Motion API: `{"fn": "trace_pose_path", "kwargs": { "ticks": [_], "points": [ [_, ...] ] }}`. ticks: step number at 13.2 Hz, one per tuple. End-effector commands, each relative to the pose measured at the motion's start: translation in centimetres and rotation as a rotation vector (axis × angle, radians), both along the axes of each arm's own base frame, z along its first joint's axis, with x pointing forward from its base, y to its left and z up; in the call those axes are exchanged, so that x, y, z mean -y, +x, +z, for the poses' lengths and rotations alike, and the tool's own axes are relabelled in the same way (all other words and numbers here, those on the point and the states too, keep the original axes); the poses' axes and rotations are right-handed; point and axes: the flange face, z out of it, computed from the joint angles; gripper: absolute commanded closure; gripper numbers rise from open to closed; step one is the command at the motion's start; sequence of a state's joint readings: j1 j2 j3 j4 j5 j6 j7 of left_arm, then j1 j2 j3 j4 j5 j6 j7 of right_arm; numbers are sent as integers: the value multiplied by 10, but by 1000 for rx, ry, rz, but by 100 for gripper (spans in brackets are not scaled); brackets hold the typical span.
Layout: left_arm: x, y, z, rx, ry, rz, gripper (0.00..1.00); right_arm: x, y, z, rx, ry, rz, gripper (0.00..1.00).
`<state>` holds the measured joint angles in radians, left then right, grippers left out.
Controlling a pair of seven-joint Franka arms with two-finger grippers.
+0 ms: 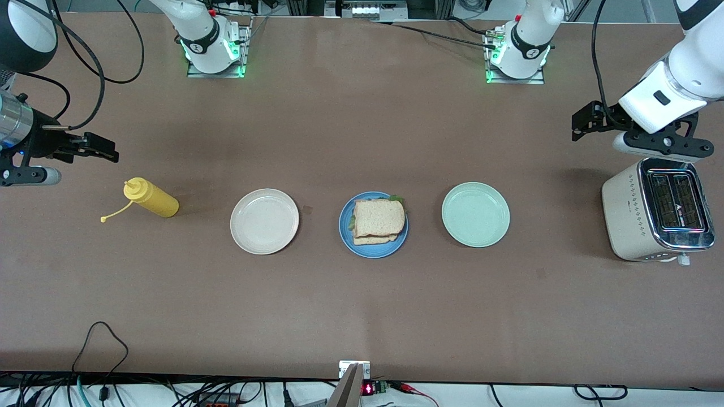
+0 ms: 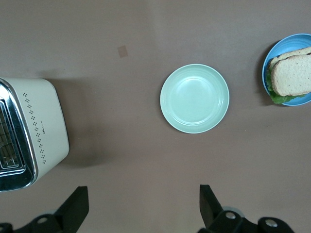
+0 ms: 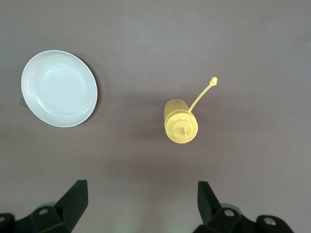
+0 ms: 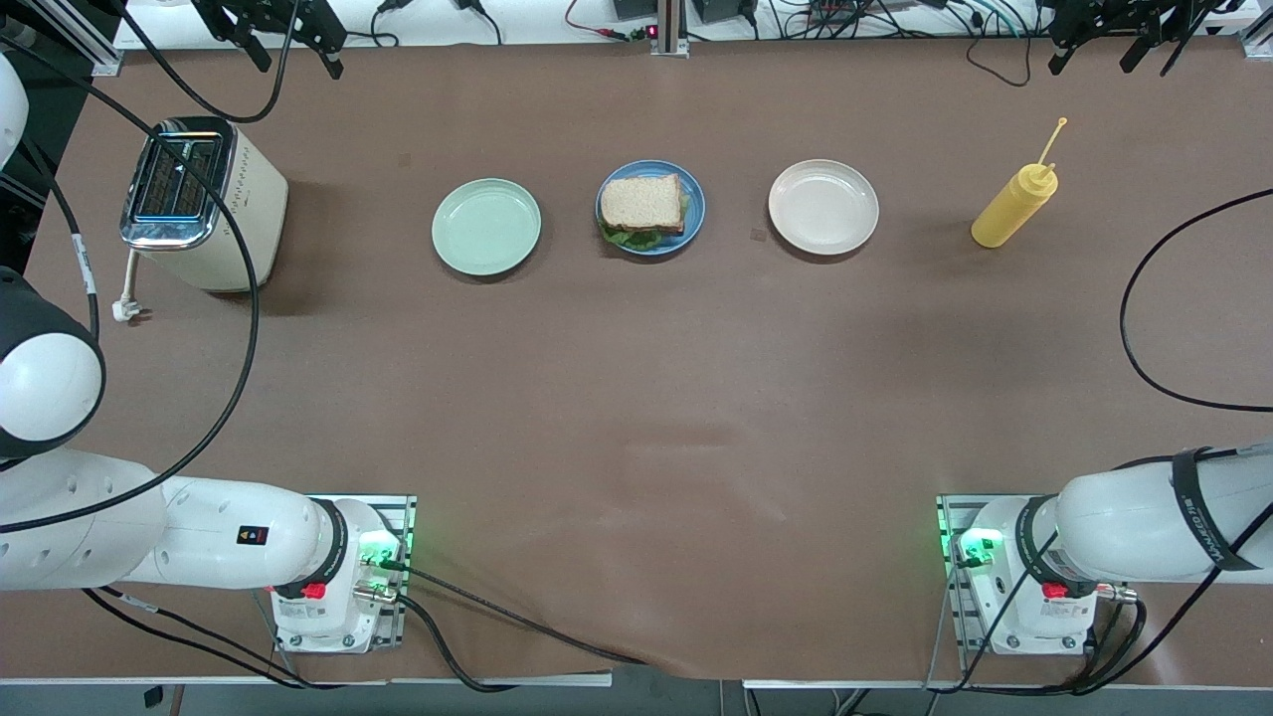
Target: Make sandwich in blue plate with both arms
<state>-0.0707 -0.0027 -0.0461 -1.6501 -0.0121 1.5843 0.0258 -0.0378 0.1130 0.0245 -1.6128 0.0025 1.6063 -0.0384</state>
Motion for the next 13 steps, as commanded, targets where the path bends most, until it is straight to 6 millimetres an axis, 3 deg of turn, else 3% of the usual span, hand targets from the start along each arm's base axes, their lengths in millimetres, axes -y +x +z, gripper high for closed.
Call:
{"fn": "trace_pose_path", "kwargs": {
  "ticks": [1, 13],
  "points": [
    [0, 7, 4, 14, 12, 4, 0, 4, -6, 0, -5, 14, -23, 0],
    [2, 7, 3, 13, 13, 0, 0, 5, -5, 1, -3, 15, -15, 0]
  ]
}}
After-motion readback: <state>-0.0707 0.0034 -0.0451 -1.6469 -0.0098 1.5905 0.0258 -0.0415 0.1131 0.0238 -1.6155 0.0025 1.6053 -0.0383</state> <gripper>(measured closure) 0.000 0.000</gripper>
